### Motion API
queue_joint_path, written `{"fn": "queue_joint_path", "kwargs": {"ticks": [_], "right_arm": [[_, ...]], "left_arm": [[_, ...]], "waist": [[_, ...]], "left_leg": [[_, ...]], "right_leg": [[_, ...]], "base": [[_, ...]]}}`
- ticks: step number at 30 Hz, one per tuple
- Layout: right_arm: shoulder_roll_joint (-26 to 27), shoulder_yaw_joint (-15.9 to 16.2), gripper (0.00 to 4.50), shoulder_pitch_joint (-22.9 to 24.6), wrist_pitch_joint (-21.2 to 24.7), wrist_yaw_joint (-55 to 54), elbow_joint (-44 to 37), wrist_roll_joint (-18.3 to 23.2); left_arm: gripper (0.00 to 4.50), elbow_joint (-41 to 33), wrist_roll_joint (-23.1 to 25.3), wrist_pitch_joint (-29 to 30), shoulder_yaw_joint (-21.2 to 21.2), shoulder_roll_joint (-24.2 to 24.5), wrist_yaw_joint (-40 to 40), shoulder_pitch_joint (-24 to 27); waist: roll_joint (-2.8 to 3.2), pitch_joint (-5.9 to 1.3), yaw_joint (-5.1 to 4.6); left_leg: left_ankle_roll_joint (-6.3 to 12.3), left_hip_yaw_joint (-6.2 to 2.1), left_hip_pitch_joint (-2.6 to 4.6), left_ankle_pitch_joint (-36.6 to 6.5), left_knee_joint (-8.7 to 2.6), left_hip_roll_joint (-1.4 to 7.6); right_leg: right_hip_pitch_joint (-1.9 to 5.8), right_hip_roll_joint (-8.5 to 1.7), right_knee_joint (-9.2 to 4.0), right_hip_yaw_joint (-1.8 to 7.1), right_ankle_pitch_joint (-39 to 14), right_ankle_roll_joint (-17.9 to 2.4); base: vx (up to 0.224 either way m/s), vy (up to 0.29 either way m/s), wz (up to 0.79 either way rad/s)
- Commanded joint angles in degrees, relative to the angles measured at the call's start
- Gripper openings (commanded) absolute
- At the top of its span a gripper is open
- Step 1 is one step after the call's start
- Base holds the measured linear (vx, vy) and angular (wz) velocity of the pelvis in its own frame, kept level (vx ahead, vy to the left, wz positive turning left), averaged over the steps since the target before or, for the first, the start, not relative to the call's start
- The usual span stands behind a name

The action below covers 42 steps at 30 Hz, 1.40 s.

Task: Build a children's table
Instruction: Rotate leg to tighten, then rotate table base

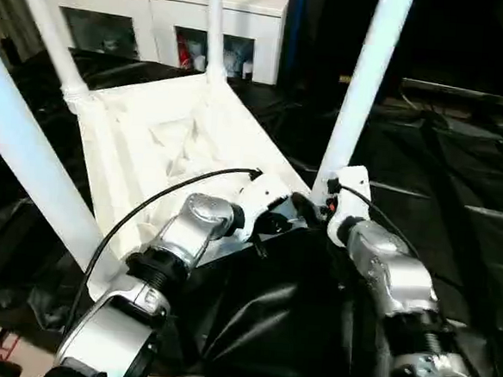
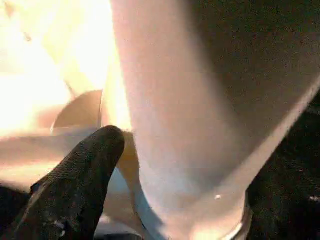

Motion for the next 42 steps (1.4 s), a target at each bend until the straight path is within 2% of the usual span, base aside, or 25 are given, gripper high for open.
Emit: {"fn": "queue_joint_path", "kwargs": {"ticks": [1,2,7,9,11,12,15,16,18,20,23,25,26,28,29,30,31,32,33,35,36,37,39,40,42], "right_arm": [[-2.63,2.54,3.85,2.69,0.05,4.75,-5.16,-0.42],[-3.5,2.34,3.9,3.44,0.23,5.88,-6.3,0.05],[-7.73,0.72,3.91,7.07,1.0,9.48,-11.44,2.22],[-9.42,-0.35,4.17,8.04,1.34,11.37,-12.54,3.53],[-10.63,-1.44,4.27,8.64,2.48,13.32,-13.3,5.42],[-11.09,-1.85,4.37,9.06,3.41,14.66,-14.04,6.64],[-12.34,-1.22,4.49,10.01,4.07,16.94,-15.69,7.2],[-13.5,-0.58,4.5,10.7,4.2,18.22,-16.74,7.1],[-17.62,0.81,4.5,13.21,4.87,22.44,-20.27,7.53],[-19.78,0.49,4.5,14.63,6.51,24.55,-22.55,8.9],[-20.82,0.29,4.5,15.47,7.55,26.0,-24.66,10.39],[-19.87,0.66,4.5,14.93,8.19,25.87,-25.14,11.11],[-18.44,1.28,4.5,14.04,8.19,24.95,-24.52,10.82],[-16.91,2.22,4.5,12.93,7.64,23.92,-23.38,10.31],[-14.73,3.62,4.5,11.15,7.2,23.12,-21.09,9.96],[-14.36,3.88,4.5,10.81,7.09,22.96,-20.64,9.8],[-13.81,4.29,4.5,10.29,6.93,22.71,-19.96,9.57],[-12.14,5.04,4.5,8.62,6.53,21.6,-17.91,8.99],[-10.9,5.31,4.5,7.32,5.84,20.61,-16.11,8.45],[-8.99,5.31,4.5,5.08,4.99,18.79,-13.0,7.47],[-7.6,5.24,4.5,3.24,4.06,17.54,-10.5,6.78],[-7.6,5.24,4.5,3.24,4.06,17.54,-10.5,6.78],[-4.71,4.0,4.5,-0.81,3.15,13.68,-5.06,6.23],[-4.0,3.72,4.5,-2.07,2.27,12.3,-3.27,5.83],[-2.33,2.47,4.5,-5.33,0.9,8.27,1.67,5.19]], "left_arm": [[0.0,-1.13,-0.98,-4.26,-0.78,-0.7,-1.78,1.14],[0.28,-1.25,-1.19,-4.28,-0.54,-0.7,-1.68,1.34],[0.6,-3.59,-2.13,-3.43,0.06,0.08,-2.3,3.49],[0.79,-5.13,-2.28,-3.34,0.24,0.77,-2.05,4.93],[0.96,-6.47,-2.64,-3.28,0.49,1.37,-1.79,6.16],[1.01,-7.28,-2.88,-3.25,0.69,1.65,-1.84,6.85],[1.14,-9.84,-3.42,-2.66,1.09,2.3,-2.12,8.25],[1.34,-12.03,-3.77,-2.15,1.35,2.79,-2.04,9.37],[1.42,-19.31,-4.43,-0.5,1.95,4.21,-1.27,13.05],[1.65,-26.71,-5.99,1.88,2.21,5.03,-1.77,16.85],[1.9,-35.54,-7.26,4.7,2.49,5.13,-0.28,21.75],[2.11,-42.52,-8.28,7.36,2.39,4.79,1.14,25.96],[2.25,-47.05,-8.98,9.76,2.08,5.12,1.59,28.89],[2.29,-51.51,-9.45,11.86,1.82,5.87,2.01,31.86],[2.4,-57.15,-10.3,15.32,1.53,8.0,1.56,35.97],[2.54,-58.22,-10.55,16.04,1.51,8.48,1.48,36.75],[2.65,-59.83,-10.91,17.11,1.49,9.19,1.35,37.92],[2.67,-64.19,-12.1,19.96,1.8,11.25,0.82,40.92],[2.67,-66.25,-12.77,21.09,2.25,12.44,0.45,42.53],[2.82,-68.76,-14.19,22.52,3.14,14.09,-0.35,44.63],[3.08,-70.07,-14.73,22.77,3.97,15.29,-0.86,46.08],[3.11,-70.07,-14.73,22.77,3.97,15.29,-0.86,46.08],[3.12,-72.87,-15.5,23.27,5.94,18.16,-2.15,49.69],[3.19,-73.66,-15.75,23.24,6.62,19.11,-2.36,50.8],[3.48,-75.18,-16.7,22.65,8.73,21.52,-3.58,53.51]], "waist": [[-0.99,-3.68,0.4],[-1.09,-3.74,0.58],[-1.25,-3.93,1.39],[-1.41,-3.82,1.3],[-1.41,-3.63,1.33],[-1.74,-3.54,1.25],[-1.73,-3.41,1.29],[-2.14,-3.37,1.18],[-2.7,-2.69,1.54],[-2.41,-2.47,1.66],[-2.98,-1.57,1.25],[-2.92,-1.34,1.06],[-3.6,-0.76,0.86],[-3.64,-0.33,0.56],[-3.88,-0.26,0.42],[-3.89,-0.09,0.25],[-3.76,-0.15,0.18],[-4.45,0.08,0.13],[-4.02,0.36,0.22],[-4.34,0.72,-0.13],[-4.23,0.92,-0.18],[-4.02,0.93,-0.26],[-4.02,1.0,-0.43],[-4.08,1.11,-0.61],[-4.03,1.12,-0.68]], "left_leg": [[2.59,-0.83,0.69,-16.68,-4.0,1.65],[2.81,-0.85,0.54,-16.13,-4.0,1.65],[3.77,-0.81,0.26,-13.3,-3.9,1.95],[4.15,-0.83,0.17,-13.43,-3.94,1.98],[4.23,-0.85,0.16,-14.04,-3.99,1.97],[4.33,-0.78,0.17,-14.26,-3.96,1.94],[4.09,-0.96,-0.04,-14.28,-4.1,2.02],[4.02,-0.9,0.04,-14.43,-4.1,2.05],[3.92,-1.02,0.04,-15.18,-4.32,2.46],[3.45,-1.14,0.18,-16.25,-4.53,2.65],[2.88,-1.18,0.22,-18.59,-4.85,2.7],[2.25,-1.39,0.18,-19.86,-5.01,2.82],[1.77,-1.49,0.13,-21.12,-5.13,2.82],[1.14,-1.76,0.04,-22.41,-5.26,2.59],[0.5,-1.91,0.04,-22.64,-5.27,2.55],[0.29,-2.07,-0.08,-22.82,-5.37,2.53],[0.09,-2.01,-0.03,-22.78,-5.31,2.48],[0.13,-1.8,-0.12,-21.94,-5.35,2.54],[-0.03,-1.74,0.13,-21.98,-5.47,2.63],[-0.68,-1.79,-0.18,-22.51,-5.75,2.66],[-1.03,-1.81,0.01,-23.07,-5.84,2.63],[-1.35,-1.84,0.08,-23.31,-5.82,2.63],[-2.02,-1.69,0.36,-23.27,-5.79,2.68],[-2.29,-1.71,-0.09,-22.27,-5.98,2.56],[-2.43,-1.31,0.29,-20.45,-5.8,2.45]], "right_leg": [[2.56,-2.51,-5.08,2.02,-25.06,-7.69],[2.71,-2.57,-5.02,2.05,-24.66,-7.56],[2.96,-2.71,-4.3,2.11,-20.26,-9.31],[2.94,-2.68,-4.17,2.03,-20.01,-9.8],[2.9,-2.68,-4.31,2.02,-21.22,-9.43],[2.81,-2.67,-4.45,2.02,-21.93,-9.27],[2.85,-2.76,-4.49,1.97,-23.62,-8.41],[2.7,-2.75,-4.54,1.94,-24.01,-8.31],[2.48,-2.93,-4.63,2.13,-25.91,-7.47],[2.34,-2.99,-4.63,2.22,-27.03,-7.28],[1.72,-2.77,-5.17,2.2,-28.82,-6.56],[1.64,-2.89,-5.21,2.22,-30.11,-6.5],[1.37,-2.97,-5.24,2.26,-32.15,-6.02],[1.05,-3.01,-5.86,2.15,-36.14,-4.52],[0.95,-2.97,-5.78,2.17,-36.63,-3.8],[0.81,-2.96,-5.71,2.21,-36.61,-3.72],[0.73,-2.86,-5.67,2.28,-36.13,-3.67],[0.46,-2.56,-5.66,2.43,-33.96,-3.69],[0.17,-2.41,-5.41,2.55,-32.18,-4.56],[0.36,-2.32,-5.06,2.5,-30.77,-5.05],[0.21,-2.29,-5.05,2.59,-30.2,-5.35],[0.12,-2.32,-4.88,2.64,-29.6,-5.8],[0.06,-2.21,-4.58,2.82,-27.0,-6.53],[0.49,-2.14,-4.34,2.75,-25.4,-6.77],[0.39,-1.95,-3.84,2.94,-21.5,-7.54]], "base": [[0.0,0.0,0.0],[0.0,0.0,0.0],[0.0,0.0,0.0],[0.0,0.0,0.0],[0.0,0.0,0.0],[0.0,0.0,0.0],[0.0,0.0,0.0],[0.0,0.0,0.0],[0.0,0.0,0.0],[0.0,0.0,0.0],[0.0,0.0,0.0],[0.0,0.0,0.0],[0.0,0.0,0.0],[0.0,0.0,0.0],[0.0,0.0,0.0],[0.0,0.0,0.0],[0.0,0.0,0.0],[0.0,0.0,0.0],[0.0,0.0,0.0],[0.0,0.0,0.0],[0.0,0.0,0.0],[0.0,0.0,0.0],[0.0,0.0,0.0],[0.0,0.0,0.0],[0.0,0.0,0.0]]}}
